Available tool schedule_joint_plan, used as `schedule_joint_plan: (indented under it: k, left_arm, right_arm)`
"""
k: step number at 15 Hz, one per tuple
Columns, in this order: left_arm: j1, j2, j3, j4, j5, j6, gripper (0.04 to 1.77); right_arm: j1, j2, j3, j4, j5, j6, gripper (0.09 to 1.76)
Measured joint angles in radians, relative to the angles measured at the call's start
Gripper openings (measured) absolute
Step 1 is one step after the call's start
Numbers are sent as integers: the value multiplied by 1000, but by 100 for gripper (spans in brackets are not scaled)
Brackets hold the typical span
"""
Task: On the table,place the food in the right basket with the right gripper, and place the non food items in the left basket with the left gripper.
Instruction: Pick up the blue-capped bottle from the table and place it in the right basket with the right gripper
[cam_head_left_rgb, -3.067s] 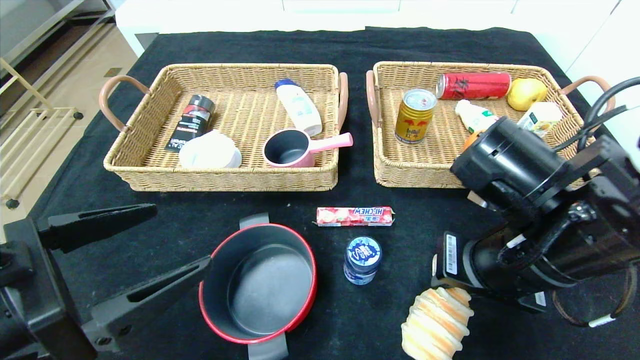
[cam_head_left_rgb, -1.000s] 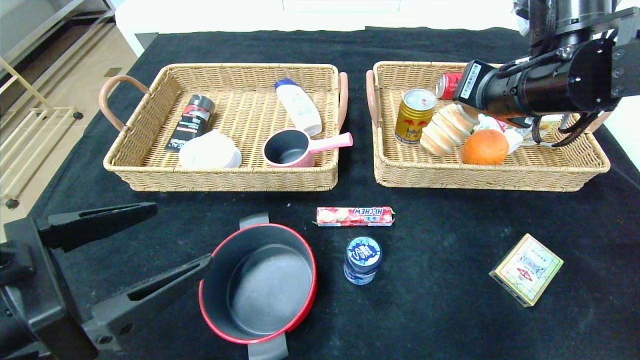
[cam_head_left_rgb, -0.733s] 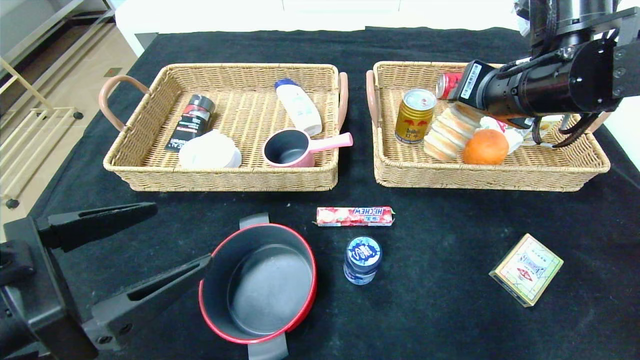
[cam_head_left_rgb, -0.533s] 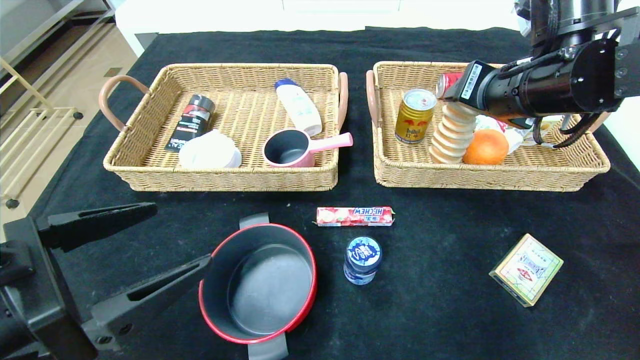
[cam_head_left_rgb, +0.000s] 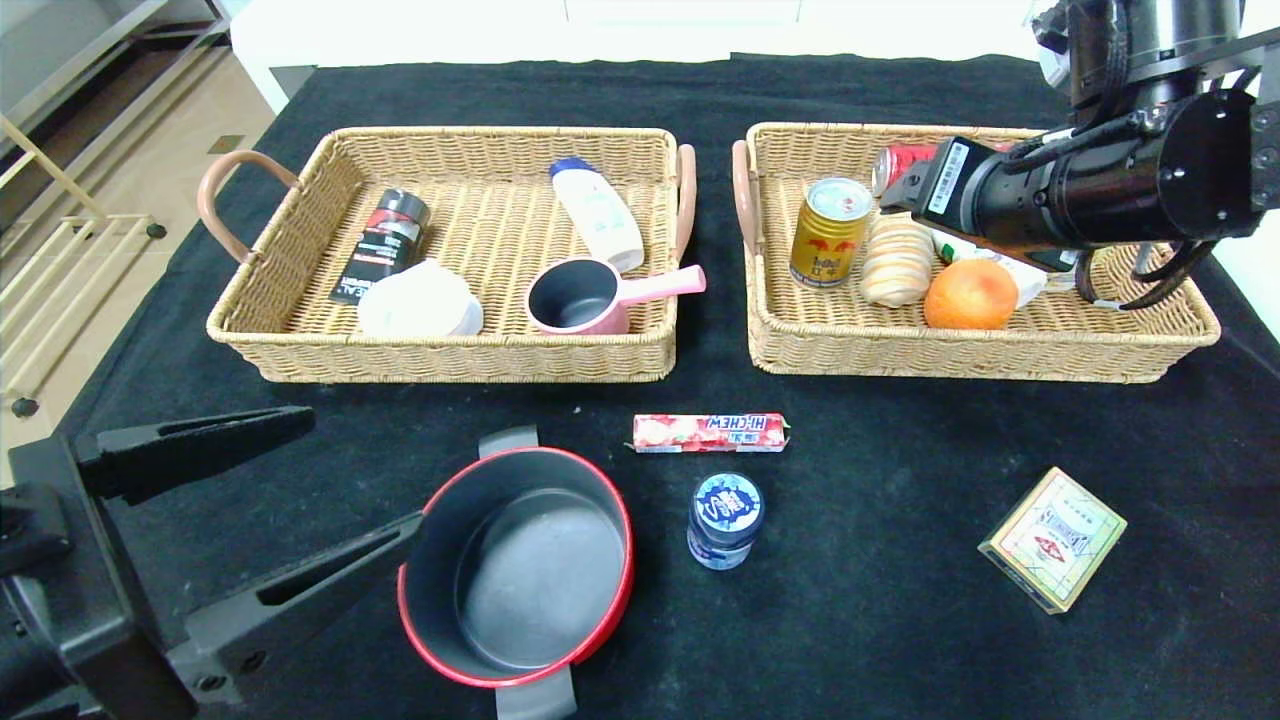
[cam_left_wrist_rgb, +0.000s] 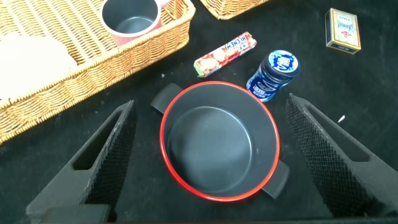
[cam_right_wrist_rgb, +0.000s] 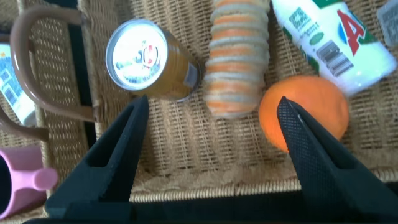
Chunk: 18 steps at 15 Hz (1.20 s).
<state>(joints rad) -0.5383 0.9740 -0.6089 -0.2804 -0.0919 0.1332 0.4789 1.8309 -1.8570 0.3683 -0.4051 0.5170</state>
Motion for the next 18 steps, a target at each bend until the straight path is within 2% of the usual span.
schedule_joint_plan:
  k: [5,10,14,16,18]
  left_arm:
    - [0,0,4,0,0,1,172]
    - [0,4,7,0,0,1,172]
    - [0,11,8,1,0,0,172]
    - [0,14,7,-1,2,-3,172]
    - [2,16,1,-3,5,-5,172]
  right_arm:
    - [107,-97,156,2,1,-37,161]
    - [281,-191,323,6,-4,-46,166]
    - [421,-193,383,6,-57,-45,168]
    - [449,-171,388,4,-70,-44,168]
    - [470,-139,389,-2,-138,-38,169]
